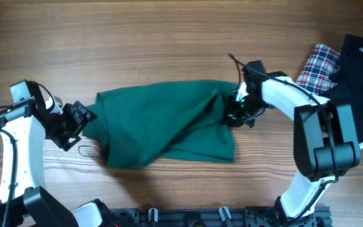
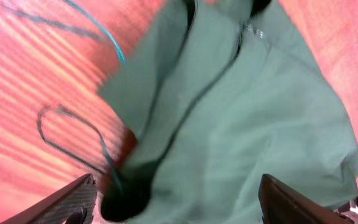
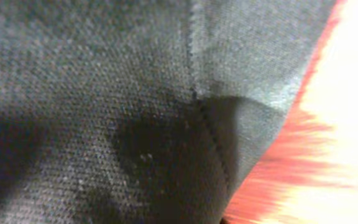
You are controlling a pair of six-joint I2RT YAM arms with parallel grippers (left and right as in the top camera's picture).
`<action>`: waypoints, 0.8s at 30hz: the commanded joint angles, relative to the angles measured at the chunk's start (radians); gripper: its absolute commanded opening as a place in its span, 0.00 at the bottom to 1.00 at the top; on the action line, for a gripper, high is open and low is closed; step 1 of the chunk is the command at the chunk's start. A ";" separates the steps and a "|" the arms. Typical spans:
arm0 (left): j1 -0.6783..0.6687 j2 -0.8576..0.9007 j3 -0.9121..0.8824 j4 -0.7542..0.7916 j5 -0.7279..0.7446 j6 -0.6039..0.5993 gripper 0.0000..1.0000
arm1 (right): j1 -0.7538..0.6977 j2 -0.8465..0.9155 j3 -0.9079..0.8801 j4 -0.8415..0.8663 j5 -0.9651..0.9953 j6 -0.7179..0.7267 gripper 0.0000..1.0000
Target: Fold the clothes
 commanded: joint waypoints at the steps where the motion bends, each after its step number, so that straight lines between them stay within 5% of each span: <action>1: -0.017 0.009 0.014 0.031 0.002 0.005 0.85 | -0.066 0.021 -0.009 0.011 0.175 -0.064 0.04; 5: -0.026 0.096 0.014 0.058 0.001 0.005 0.89 | -0.074 0.021 -0.009 0.016 0.175 -0.068 0.05; 7: -0.026 0.150 0.014 0.066 0.002 0.005 0.89 | -0.074 0.021 -0.009 0.013 0.175 -0.068 0.32; 9: -0.026 0.207 0.014 0.069 0.002 0.005 0.89 | -0.075 0.021 -0.009 0.006 0.175 -0.071 0.90; 10: -0.026 0.232 0.014 0.074 0.002 0.005 0.89 | -0.075 0.021 -0.009 0.005 0.176 -0.075 1.00; 24: -0.041 0.275 0.013 0.133 0.050 -0.027 0.89 | -0.075 -0.002 0.116 -0.121 0.265 -0.079 1.00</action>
